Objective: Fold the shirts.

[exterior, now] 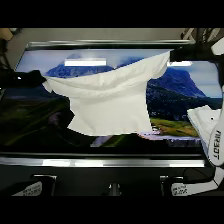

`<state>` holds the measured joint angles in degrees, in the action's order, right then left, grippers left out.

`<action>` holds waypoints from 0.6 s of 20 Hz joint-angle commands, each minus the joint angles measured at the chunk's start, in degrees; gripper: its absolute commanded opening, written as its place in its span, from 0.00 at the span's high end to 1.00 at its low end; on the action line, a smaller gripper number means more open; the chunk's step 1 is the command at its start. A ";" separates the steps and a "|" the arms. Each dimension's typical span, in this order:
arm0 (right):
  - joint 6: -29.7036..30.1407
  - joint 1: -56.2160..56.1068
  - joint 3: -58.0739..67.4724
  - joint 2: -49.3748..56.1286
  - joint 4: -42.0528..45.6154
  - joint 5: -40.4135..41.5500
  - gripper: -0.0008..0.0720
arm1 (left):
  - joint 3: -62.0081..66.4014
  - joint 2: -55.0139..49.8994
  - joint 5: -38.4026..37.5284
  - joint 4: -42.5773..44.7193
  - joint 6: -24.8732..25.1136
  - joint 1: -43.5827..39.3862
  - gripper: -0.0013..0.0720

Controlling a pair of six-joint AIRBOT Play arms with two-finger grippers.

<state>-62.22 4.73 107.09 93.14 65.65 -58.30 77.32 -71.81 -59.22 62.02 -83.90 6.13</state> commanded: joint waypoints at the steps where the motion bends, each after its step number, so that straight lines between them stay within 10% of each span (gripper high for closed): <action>1: -1.84 -1.20 0.04 9.01 -3.82 -5.44 0.96 | -1.75 -8.70 0.76 -4.70 -0.07 -1.49 0.94; 7: -1.62 -2.78 0.07 13.53 -1.11 -10.69 0.92 | -1.75 -15.93 -0.31 -4.66 -0.04 -4.57 0.94; 10: -0.15 -1.11 0.09 11.80 -0.13 -12.85 0.15 | -1.55 -15.82 -2.78 -4.63 -0.07 -3.74 0.94; 12: 2.58 0.85 0.04 10.64 3.48 -22.99 0.16 | -1.57 -15.82 -6.10 -4.59 0.02 -2.67 0.94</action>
<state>-62.41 3.84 107.18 104.68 65.76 -71.46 75.70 -87.02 -61.56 57.43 -83.96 2.68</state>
